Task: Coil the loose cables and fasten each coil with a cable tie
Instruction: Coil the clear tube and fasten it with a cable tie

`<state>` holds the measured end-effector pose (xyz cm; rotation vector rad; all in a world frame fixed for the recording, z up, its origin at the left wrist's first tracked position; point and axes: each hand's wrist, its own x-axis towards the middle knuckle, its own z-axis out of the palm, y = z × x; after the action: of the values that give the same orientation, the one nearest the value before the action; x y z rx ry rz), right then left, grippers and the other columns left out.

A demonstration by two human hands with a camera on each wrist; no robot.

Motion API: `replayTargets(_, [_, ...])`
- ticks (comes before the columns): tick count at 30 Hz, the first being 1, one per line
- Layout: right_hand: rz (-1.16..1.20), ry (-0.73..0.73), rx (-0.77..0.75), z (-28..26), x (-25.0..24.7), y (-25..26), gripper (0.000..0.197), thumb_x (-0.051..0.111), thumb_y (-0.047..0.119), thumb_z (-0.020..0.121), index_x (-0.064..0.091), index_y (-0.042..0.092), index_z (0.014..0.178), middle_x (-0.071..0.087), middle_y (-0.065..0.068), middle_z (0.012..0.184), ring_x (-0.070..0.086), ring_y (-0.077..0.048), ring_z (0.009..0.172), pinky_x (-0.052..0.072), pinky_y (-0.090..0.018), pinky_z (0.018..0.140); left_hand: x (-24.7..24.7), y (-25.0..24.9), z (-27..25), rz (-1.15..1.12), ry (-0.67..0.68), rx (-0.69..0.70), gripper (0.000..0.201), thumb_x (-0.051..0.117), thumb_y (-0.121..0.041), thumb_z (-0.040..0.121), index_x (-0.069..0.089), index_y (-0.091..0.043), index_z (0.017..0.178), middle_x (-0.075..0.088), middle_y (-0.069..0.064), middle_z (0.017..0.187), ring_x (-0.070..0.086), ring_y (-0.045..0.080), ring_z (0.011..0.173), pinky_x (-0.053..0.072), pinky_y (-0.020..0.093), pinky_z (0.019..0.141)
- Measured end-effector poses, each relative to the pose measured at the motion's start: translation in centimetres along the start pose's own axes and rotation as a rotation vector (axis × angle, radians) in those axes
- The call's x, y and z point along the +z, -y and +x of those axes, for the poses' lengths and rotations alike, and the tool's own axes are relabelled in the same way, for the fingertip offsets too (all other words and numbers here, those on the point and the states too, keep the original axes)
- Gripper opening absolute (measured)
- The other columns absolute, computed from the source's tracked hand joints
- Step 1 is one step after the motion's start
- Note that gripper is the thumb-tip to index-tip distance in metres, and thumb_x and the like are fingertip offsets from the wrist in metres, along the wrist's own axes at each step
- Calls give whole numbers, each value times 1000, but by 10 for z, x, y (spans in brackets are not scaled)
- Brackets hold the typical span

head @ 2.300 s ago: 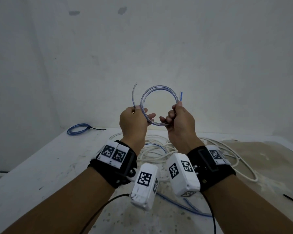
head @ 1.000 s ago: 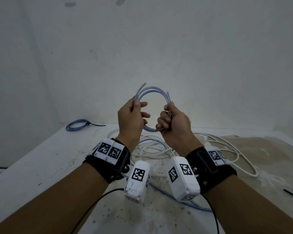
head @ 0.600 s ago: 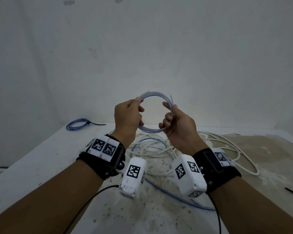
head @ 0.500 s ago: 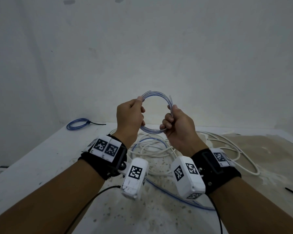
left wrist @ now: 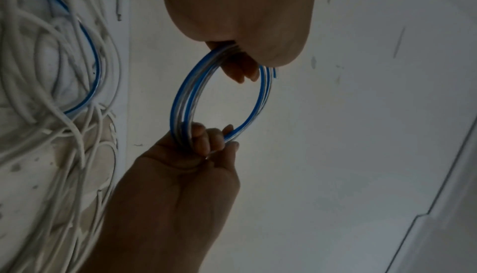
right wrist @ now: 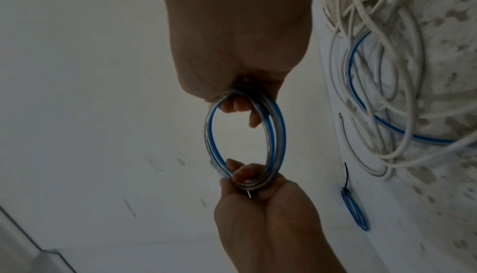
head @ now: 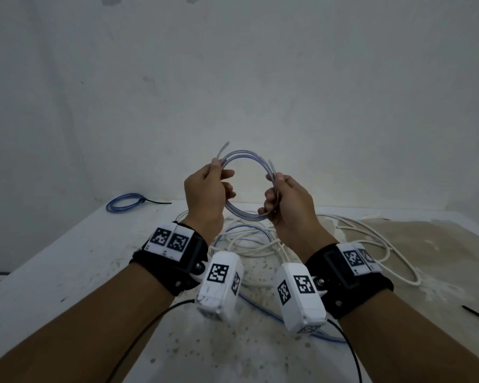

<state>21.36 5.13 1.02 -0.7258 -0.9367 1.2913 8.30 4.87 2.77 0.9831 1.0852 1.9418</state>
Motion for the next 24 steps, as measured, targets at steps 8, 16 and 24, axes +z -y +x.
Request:
replayTargets(8, [49, -66, -73, 5, -3, 7, 20, 43, 21, 105, 60, 13, 102, 62, -2, 73, 45, -13, 47, 45, -26, 48, -6, 12, -12, 120, 88, -9, 24, 55, -25, 100, 72, -16, 85, 57, 1, 66, 39, 12, 40, 35, 25, 44])
replayTargets(16, [-216, 3, -138, 2, -4, 0, 20, 40, 21, 106, 54, 15, 93, 46, 0, 61, 36, -13, 42, 41, -26, 45, -3, 6, -6, 60, 46, 33, 29, 53, -22, 101, 70, -13, 78, 64, 1, 69, 45, 11, 41, 43, 27, 47])
replayTargets(24, [-27, -13, -54, 5, -5, 2, 21, 42, 22, 106, 58, 13, 96, 56, -3, 68, 47, -14, 47, 59, -37, 63, -18, 22, -10, 396, 208, 275, 37, 51, -31, 101, 70, -15, 73, 66, 13, 66, 47, 17, 46, 39, 32, 53])
